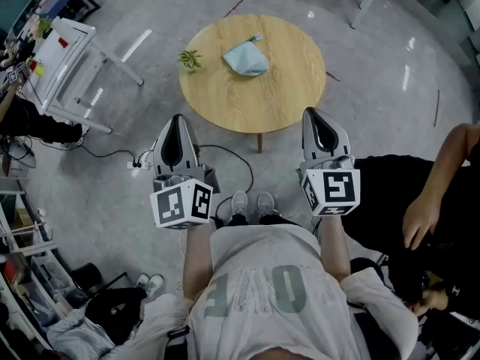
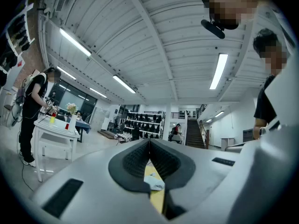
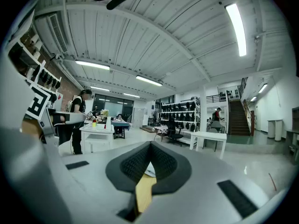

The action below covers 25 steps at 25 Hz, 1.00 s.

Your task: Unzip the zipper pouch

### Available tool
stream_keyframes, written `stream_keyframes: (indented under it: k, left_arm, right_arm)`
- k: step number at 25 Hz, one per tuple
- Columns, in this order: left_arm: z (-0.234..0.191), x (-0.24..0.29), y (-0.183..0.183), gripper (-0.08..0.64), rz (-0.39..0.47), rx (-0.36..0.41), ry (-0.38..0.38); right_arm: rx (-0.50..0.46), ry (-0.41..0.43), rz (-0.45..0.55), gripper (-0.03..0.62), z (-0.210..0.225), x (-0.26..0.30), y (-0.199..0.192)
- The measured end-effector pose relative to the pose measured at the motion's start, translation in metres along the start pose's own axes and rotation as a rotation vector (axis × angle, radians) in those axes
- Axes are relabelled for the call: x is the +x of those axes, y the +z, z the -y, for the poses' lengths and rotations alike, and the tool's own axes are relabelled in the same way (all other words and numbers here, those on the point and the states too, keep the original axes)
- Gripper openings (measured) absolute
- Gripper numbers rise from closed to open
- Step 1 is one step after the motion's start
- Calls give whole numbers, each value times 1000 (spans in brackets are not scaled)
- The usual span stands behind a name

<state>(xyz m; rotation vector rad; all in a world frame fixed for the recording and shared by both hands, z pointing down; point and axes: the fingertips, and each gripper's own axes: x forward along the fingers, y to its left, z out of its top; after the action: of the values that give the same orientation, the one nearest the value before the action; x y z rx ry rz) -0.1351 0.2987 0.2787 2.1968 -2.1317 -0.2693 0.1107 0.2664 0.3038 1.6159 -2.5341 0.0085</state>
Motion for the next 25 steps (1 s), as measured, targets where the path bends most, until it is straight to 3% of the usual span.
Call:
stream_keyframes:
  k: [6,14,19,25]
  left_arm:
    - [21,6,-10,25,-11,8,1]
    - [31,4,-19,26,-18,-33,42]
    - [23,32,-22,26,-8,-64,34]
    - [13,82,-26,26,2,-100,6]
  right_arm:
    - [7,19,7,29,19,2,-5]
    - [105,110,24,29,29,10,-19]
    - [91,143,17,29,25,30,-21]
    - [78,124,3,29,39,72,-20]
